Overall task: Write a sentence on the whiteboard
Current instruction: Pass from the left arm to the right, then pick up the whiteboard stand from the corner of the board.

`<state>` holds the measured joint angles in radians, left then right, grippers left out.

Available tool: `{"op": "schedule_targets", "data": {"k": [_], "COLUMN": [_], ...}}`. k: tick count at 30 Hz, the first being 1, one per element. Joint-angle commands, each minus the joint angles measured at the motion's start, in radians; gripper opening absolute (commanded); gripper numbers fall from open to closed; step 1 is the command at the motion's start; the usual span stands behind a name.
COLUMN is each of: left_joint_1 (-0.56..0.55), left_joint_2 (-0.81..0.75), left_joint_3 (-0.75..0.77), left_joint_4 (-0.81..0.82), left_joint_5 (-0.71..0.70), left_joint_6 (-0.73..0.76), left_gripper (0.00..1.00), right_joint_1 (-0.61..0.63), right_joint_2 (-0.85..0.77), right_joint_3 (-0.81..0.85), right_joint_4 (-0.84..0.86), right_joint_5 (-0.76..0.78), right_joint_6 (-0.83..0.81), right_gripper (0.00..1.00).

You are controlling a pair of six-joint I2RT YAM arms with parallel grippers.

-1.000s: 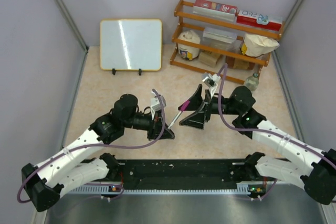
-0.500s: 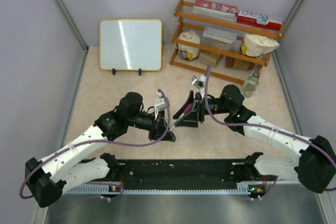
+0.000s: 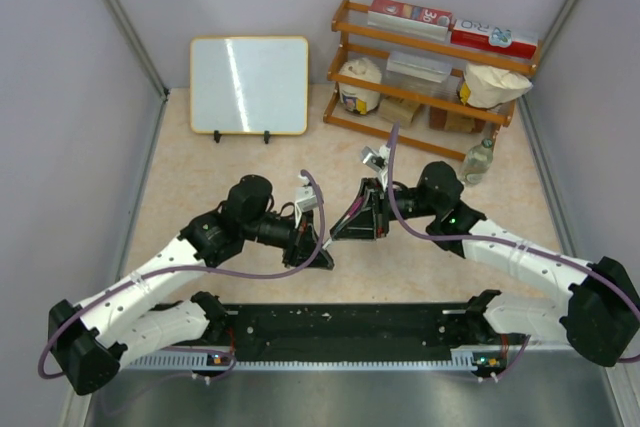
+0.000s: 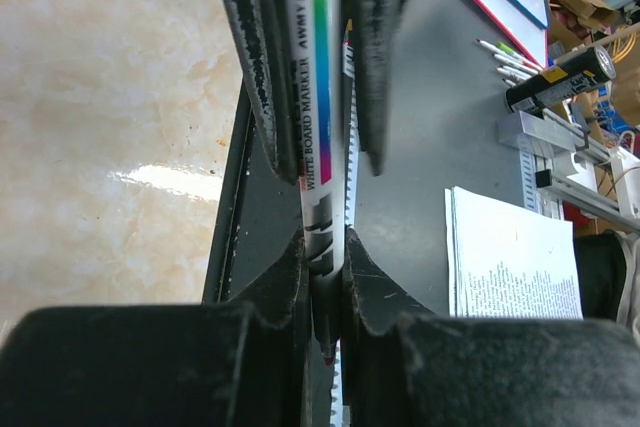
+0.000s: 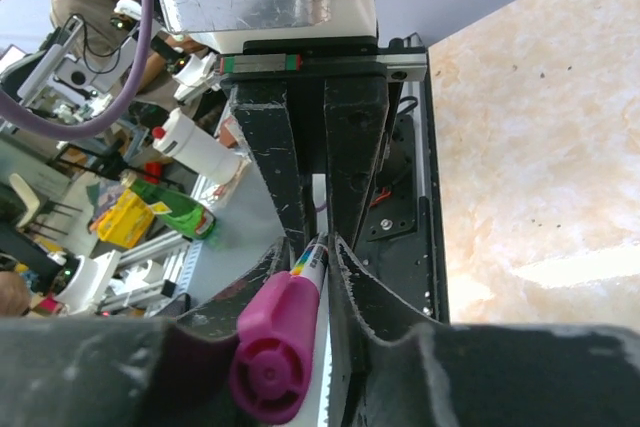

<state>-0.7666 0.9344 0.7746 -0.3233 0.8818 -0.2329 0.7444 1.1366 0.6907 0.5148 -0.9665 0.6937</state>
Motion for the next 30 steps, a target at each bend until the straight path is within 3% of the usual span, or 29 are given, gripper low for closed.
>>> {"op": "schedule_targets", "data": {"k": [1, 3, 12, 14, 15, 18, 21, 22, 25, 30], "left_joint_1": [0.000, 0.001, 0.000, 0.001, 0.003, 0.003, 0.009, 0.009, 0.030, 0.107], "left_joint_2": [0.003, 0.003, -0.037, -0.051, -0.055, -0.075, -0.109, -0.126, -0.126, -0.076], "left_joint_3": [0.041, 0.040, 0.019, 0.009, 0.006, 0.003, 0.002, 0.002, 0.006, 0.028], "left_joint_4": [0.021, 0.020, -0.004, -0.005, -0.006, -0.011, -0.008, -0.003, 0.004, 0.032], "left_joint_5": [0.043, 0.042, -0.007, -0.032, -0.037, -0.078, -0.153, -0.185, -0.311, -0.458], "left_joint_6": [0.027, 0.027, 0.041, 0.038, 0.034, 0.015, -0.015, -0.028, -0.085, -0.167], "left_gripper": [0.00, 0.00, 0.02, 0.13, 0.35, 0.60, 0.70, 0.78, 0.86, 0.88], "right_joint_1": [0.010, 0.012, 0.010, 0.010, 0.010, 0.010, 0.009, 0.006, -0.019, -0.138], "right_joint_2": [-0.014, -0.014, -0.021, -0.021, -0.026, -0.047, -0.073, -0.096, -0.147, -0.201], "right_joint_3": [0.024, 0.023, 0.018, 0.018, 0.021, 0.030, 0.046, 0.049, 0.036, -0.020], "right_joint_4": [0.045, 0.044, 0.021, 0.005, -0.007, -0.082, -0.201, -0.231, -0.318, -0.377], "right_joint_5": [-0.003, -0.003, 0.026, 0.038, 0.046, 0.101, 0.196, 0.259, 0.395, 0.465], "right_joint_6": [0.000, 0.000, -0.026, -0.033, -0.039, -0.072, -0.118, -0.141, -0.158, -0.091], "right_gripper": [0.09, 0.00, 0.00, 0.00, 0.00, 0.00, 0.00, 0.00, 0.00, 0.00]}}
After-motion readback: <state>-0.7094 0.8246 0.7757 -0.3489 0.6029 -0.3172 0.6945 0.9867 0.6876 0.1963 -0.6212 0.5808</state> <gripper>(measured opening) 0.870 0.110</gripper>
